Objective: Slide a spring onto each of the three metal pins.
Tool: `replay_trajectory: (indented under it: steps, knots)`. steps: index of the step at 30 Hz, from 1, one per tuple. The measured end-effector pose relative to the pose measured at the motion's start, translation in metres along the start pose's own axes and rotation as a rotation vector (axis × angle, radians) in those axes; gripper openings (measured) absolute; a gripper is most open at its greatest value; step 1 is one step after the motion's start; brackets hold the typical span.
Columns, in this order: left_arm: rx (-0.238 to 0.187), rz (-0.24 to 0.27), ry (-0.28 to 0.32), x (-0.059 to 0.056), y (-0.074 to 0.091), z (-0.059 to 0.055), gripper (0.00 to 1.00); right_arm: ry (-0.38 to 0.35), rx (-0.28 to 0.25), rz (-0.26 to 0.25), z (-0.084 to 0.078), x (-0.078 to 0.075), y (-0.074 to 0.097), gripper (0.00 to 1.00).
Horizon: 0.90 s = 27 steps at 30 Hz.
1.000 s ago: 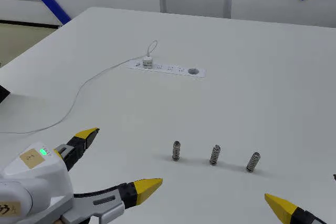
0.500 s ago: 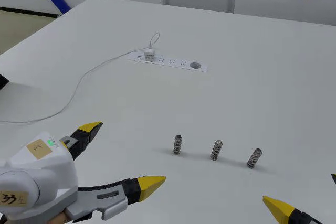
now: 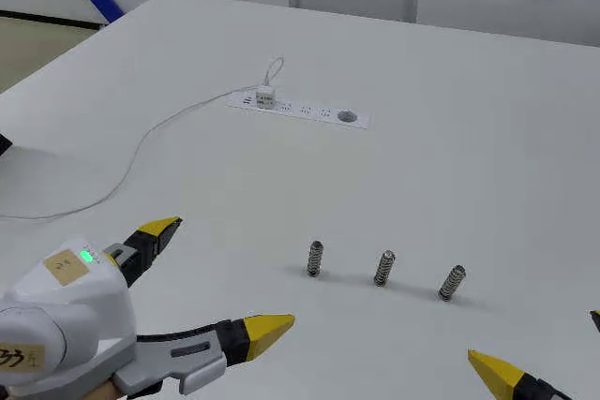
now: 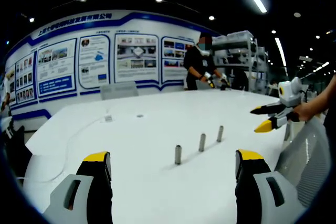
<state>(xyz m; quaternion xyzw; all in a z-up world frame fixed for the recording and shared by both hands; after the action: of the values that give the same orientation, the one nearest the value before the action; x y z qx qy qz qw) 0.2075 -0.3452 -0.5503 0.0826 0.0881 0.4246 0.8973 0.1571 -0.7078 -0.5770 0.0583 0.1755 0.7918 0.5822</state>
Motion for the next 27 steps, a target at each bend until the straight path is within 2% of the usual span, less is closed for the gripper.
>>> replay_trajectory:
  steps: [10,21,27]
  knots:
    - [0.018,0.002,0.002,0.0014,0.0001,-0.0027,1.0,-0.006,-0.003,-0.008,0.0005,-0.0006,0.0002,0.87]
    - [-0.011,-0.009,0.026,0.0023,0.0005,-0.0001,1.0,-0.002,0.001,-0.02,0.0009,-0.0011,0.0005,0.87]
    - [0.005,-0.024,0.017,-0.0006,-0.0006,-0.0015,1.0,-0.004,0.005,-0.021,0.0005,-0.0013,0.0006,0.87]
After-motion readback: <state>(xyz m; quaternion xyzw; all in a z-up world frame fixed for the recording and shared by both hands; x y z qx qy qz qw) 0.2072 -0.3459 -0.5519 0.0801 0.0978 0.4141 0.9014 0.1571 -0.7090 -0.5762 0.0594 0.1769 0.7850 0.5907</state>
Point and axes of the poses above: the centre of the closed fingertips' face, and the gripper's own axes: y roughly backward along the fingers, x roughly to its left, z roughly out of its top, the point moved 9 cm from there along y, roughly backward along the fingers, and after that the axes turned 4 degrees about y, right-handed, at the moved point
